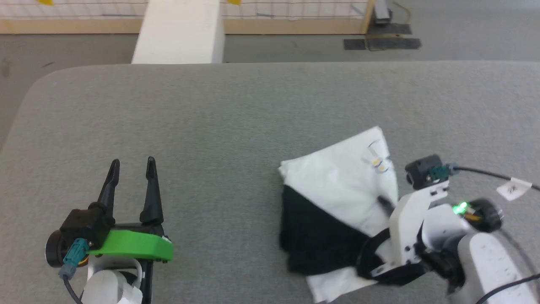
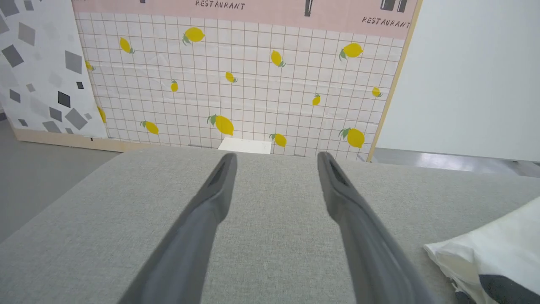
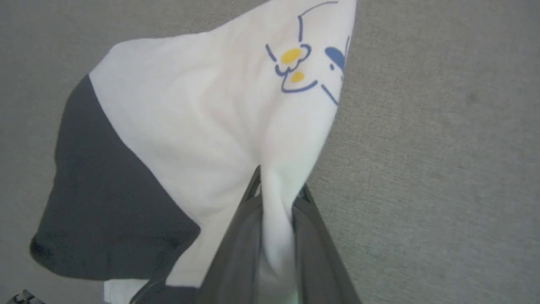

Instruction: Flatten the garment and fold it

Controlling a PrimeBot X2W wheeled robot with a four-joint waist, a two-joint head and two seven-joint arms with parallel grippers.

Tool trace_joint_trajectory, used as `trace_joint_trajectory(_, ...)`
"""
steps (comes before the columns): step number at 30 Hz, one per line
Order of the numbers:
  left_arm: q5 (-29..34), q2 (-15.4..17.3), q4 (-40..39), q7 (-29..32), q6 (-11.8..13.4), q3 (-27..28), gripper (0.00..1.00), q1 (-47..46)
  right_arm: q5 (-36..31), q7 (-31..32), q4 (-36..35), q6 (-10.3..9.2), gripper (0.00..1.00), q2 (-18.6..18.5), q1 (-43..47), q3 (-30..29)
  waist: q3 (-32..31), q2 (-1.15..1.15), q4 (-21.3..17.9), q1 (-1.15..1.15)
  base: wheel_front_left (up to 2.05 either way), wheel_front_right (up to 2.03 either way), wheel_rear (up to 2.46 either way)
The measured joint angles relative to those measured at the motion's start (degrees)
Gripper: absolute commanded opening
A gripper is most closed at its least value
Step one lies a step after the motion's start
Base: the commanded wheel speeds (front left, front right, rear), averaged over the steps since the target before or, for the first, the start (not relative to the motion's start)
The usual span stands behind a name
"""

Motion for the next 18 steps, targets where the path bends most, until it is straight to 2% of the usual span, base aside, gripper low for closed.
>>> trace_joint_trajectory(5,0.5,-0.1,-1.3,0.0,0.0,-0.4,1.0,-0.6,-6.0,0.5,-1.1,0.0,0.0,-10.1,-4.8,3.6,1.4,0.0,-3.8,0.0,0.0,0.0,0.0)
trace_joint_trajectory(10,1.1,0.1,-2.6,0.0,0.0,-0.7,1.0,-3.1,-9.2,-2.4,2.9,0.01,0.0,-18.5,-10.8,4.1,3.6,0.0,-8.4,0.0,0.0,0.0,0.0)
trace_joint_trajectory(14,1.7,0.8,-3.7,0.0,0.0,-0.7,1.0,-5.1,-11.0,-6.0,7.7,0.01,0.0,-21.4,-15.3,2.4,6.0,0.0,-11.7,0.0,0.0,0.0,0.0)
trace_joint_trajectory(18,3.0,2.0,-4.3,0.0,0.0,-0.8,1.0,-6.5,-13.3,-9.7,12.6,0.01,0.0,-22.6,-19.1,-0.3,9.2,0.0,-14.2,0.0,0.0,0.0,0.0)
